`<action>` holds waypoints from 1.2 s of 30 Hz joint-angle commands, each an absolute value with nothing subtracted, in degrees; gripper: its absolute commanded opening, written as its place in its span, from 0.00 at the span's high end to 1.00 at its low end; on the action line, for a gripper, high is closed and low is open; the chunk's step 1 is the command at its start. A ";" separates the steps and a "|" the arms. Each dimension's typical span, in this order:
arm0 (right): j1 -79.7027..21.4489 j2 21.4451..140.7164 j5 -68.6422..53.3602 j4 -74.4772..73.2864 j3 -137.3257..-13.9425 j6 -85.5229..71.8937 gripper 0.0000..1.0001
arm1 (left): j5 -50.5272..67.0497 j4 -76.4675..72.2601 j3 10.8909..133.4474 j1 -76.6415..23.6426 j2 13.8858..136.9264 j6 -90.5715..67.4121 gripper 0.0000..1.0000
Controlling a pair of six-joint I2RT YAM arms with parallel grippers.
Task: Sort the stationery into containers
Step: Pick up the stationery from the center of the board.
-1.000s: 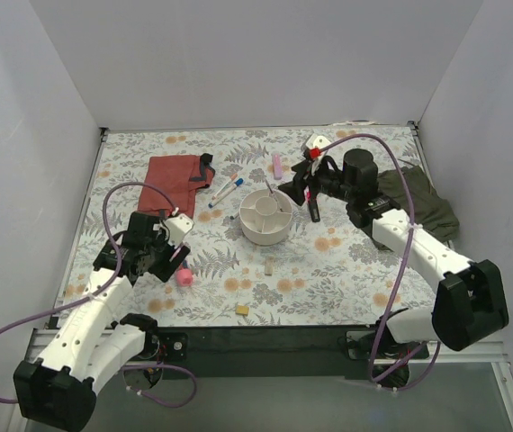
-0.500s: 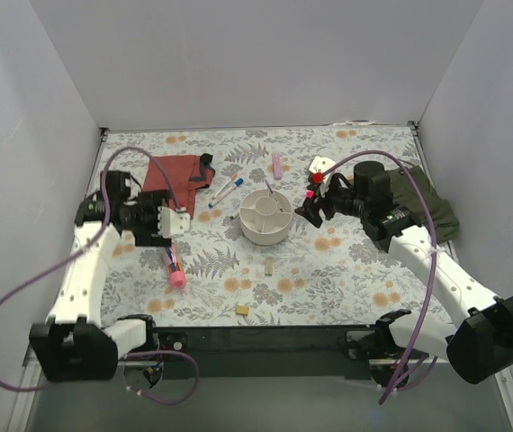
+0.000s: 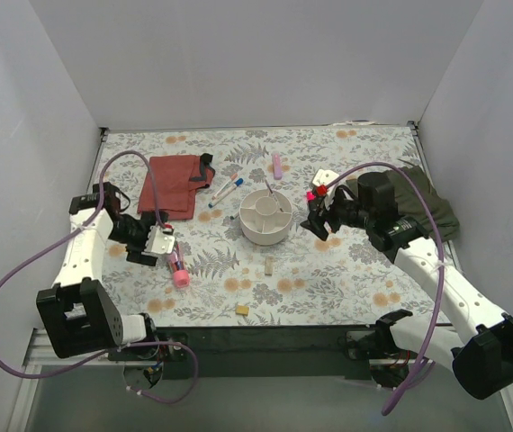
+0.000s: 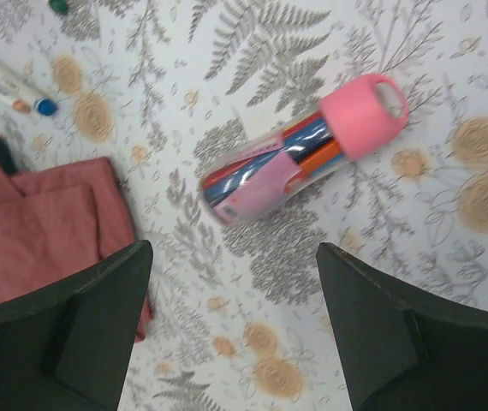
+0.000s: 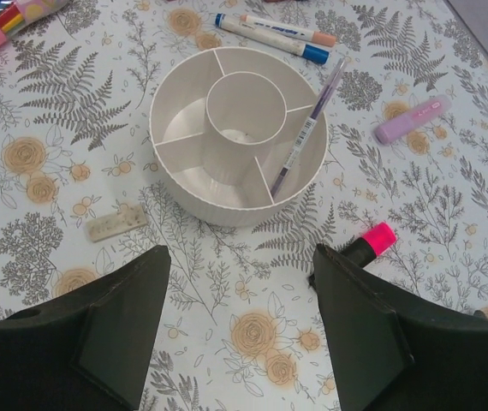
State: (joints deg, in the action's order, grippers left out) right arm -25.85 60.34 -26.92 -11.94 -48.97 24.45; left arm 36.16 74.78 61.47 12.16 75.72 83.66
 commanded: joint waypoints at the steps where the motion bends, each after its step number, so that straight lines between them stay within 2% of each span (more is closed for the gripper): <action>1: -25.58 58.89 -26.81 -12.83 -48.69 24.87 0.24 | 39.99 79.72 56.52 10.99 70.76 109.34 0.22; 10: -25.75 59.50 -31.88 -13.71 -47.12 24.86 0.24 | 41.83 77.62 49.58 10.28 65.05 108.99 0.23; 15: -29.61 59.85 -33.75 -20.47 -42.20 39.77 0.29 | 50.17 67.35 45.01 10.20 57.77 99.34 0.22; 18: -30.76 61.78 -34.71 -21.97 -41.66 45.06 0.29 | 55.44 55.58 42.63 10.20 54.59 78.91 0.21; 19: -31.28 63.09 -36.11 -22.06 -41.83 46.13 0.28 | 55.55 49.11 41.93 10.20 52.93 66.40 0.21; 22: -34.88 66.43 -37.00 -21.54 -42.71 49.20 0.26 | 51.34 35.84 40.44 10.11 50.90 45.94 0.21; 23: -36.02 67.32 -36.83 -21.19 -42.71 49.91 0.26 | 49.15 32.73 40.17 10.19 50.71 33.09 0.22; 30: -45.26 76.89 -33.75 -24.24 -48.32 66.07 0.32 | 32.10 19.88 40.87 10.20 53.17 0.59 0.20; 36: -45.53 87.62 -33.66 -35.85 -60.37 83.80 0.41 | 26.46 11.96 39.55 10.20 52.56 -10.71 0.20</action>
